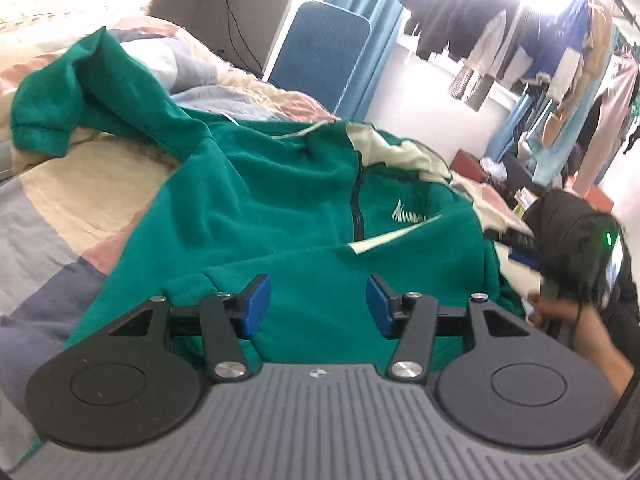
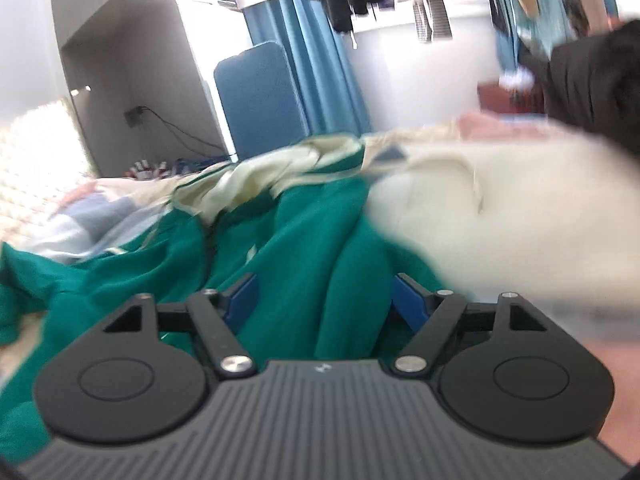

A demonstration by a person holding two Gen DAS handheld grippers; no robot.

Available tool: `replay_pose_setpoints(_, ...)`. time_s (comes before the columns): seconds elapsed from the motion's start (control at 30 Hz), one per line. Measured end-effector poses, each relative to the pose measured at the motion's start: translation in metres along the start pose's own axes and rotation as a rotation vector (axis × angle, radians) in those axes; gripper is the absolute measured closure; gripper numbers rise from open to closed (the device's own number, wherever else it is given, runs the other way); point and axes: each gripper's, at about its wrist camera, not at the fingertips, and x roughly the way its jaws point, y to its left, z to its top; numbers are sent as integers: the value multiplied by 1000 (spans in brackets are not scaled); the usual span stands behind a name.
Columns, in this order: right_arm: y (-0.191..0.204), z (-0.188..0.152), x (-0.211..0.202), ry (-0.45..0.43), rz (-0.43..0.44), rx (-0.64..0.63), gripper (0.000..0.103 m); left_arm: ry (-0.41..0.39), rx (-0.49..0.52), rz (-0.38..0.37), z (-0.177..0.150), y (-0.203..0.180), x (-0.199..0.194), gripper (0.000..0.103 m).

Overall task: Fold large clothes
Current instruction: 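Open the left gripper and release the sleeve cuff on the hoodie front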

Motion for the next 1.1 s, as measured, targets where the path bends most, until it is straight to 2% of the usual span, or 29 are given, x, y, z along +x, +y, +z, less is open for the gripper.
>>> replay_pose_setpoints(0.07,4,6,20,39,-27,-70,28,7,26,5,-3,-4,11,44)
replay_pose_setpoints(0.13,12,5,44,134,-74,-172,29,27,47,10,-5,-7,23,44)
replay_pose_setpoints(0.2,17,-1,59,190,-47,-240,29,44,59,15,-6,-8,34,44)
replay_pose_setpoints(0.23,21,-4,61,204,-62,-286,36,54,68,21,-6,-10,39,44)
replay_pose_setpoints(0.27,25,-6,64,206,-68,-331,51,61,79,25,-7,-11,43,44)
replay_pose_setpoints(0.3,29,-6,63,199,-71,-356,57,63,87,24,-8,-12,46,44)
replay_pose_setpoints(0.37,33,1,57,161,-104,-377,89,60,104,18,-10,-13,51,44)
replay_pose_setpoints(0.53,7,29,47,47,-215,-307,92,64,133,1,-13,-19,63,44)
replay_pose_setpoints(0.6,-15,33,56,51,-269,-274,94,76,135,0,-15,-21,73,44)
replay_pose_setpoints(0.73,-49,25,70,80,-284,-182,95,95,154,19,-20,-24,91,44)
replay_pose_setpoints(0.87,-61,18,70,55,-231,-128,95,126,184,49,-23,-29,103,45)
replay_pose_setpoints(1.1,-61,24,46,52,-165,-30,92,129,211,74,-23,-34,109,45)
